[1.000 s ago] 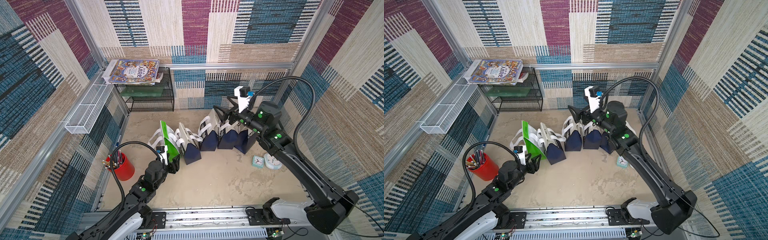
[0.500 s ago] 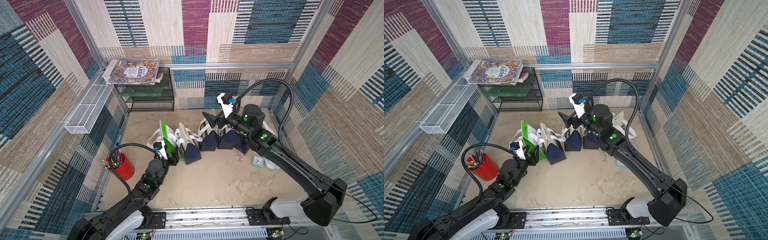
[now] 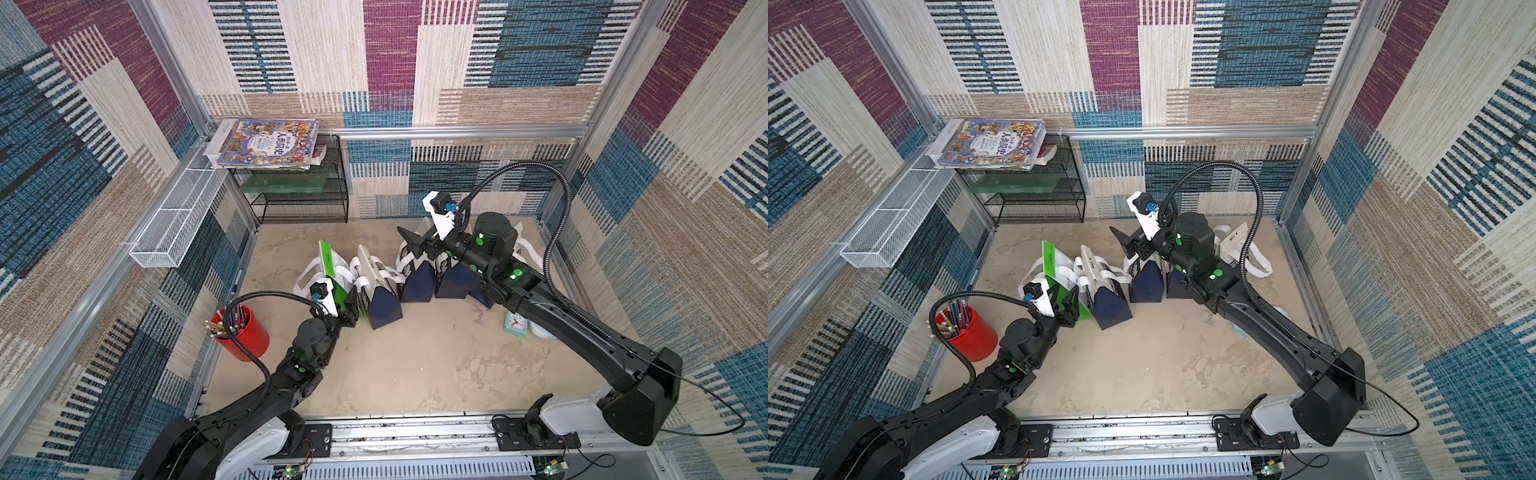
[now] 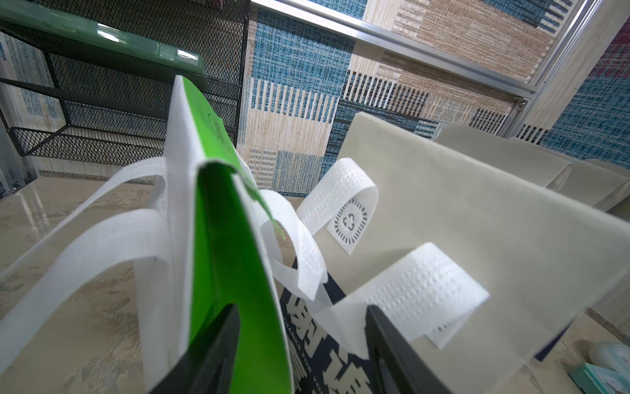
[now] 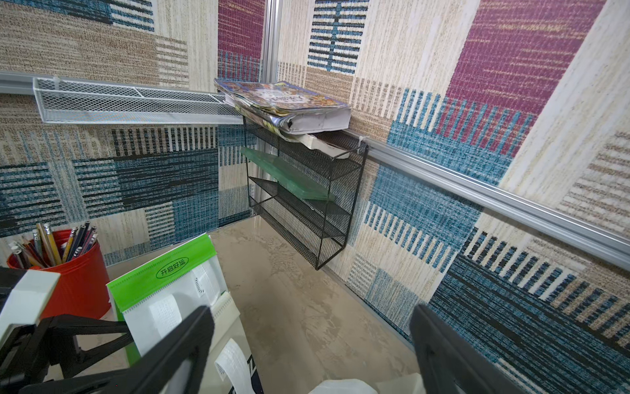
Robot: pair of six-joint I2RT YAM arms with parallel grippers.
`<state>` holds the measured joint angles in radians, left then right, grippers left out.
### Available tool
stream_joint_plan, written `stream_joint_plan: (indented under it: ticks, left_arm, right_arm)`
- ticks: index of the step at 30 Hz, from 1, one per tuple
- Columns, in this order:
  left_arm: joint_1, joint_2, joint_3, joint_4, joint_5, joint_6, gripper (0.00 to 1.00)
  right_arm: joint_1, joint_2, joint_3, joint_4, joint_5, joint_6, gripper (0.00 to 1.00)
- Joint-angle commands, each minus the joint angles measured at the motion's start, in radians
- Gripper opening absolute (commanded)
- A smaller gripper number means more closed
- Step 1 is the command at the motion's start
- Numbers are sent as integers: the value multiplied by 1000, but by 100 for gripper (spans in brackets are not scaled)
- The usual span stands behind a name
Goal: Open the takeout bag
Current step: Pick up the takeout bag at the center of the board.
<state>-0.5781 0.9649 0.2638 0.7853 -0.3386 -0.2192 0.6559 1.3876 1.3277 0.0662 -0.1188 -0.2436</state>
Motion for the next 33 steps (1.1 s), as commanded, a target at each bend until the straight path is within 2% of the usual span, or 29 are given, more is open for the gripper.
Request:
stream_joint_plan:
  ticks: [1, 9, 14, 19, 24, 29, 33]
  left_arm:
    - [0, -18, -9, 54, -18, 50, 62]
    - [1, -135, -47, -23, 31, 85, 64]
    - [1, -173, -66, -41, 18, 83, 66]
    - [2, -133, -54, -6, -13, 76, 65]
    - [6, -43, -31, 51, -148, -17, 62]
    - [6, 73, 24, 121, -131, -51, 58]
    - [7, 107, 32, 152, -157, -62, 52]
  right_arm:
    - [11, 8, 14, 27, 34, -22, 94]
    - [43, 32, 19, 14, 73, -33, 94]
    - [57, 45, 19, 17, 89, -31, 93]
    - [73, 54, 24, 17, 109, -34, 93]
    - [84, 56, 25, 19, 128, -43, 93]
    - [90, 57, 25, 12, 140, -53, 92]
    - [94, 53, 27, -4, 164, -72, 92]
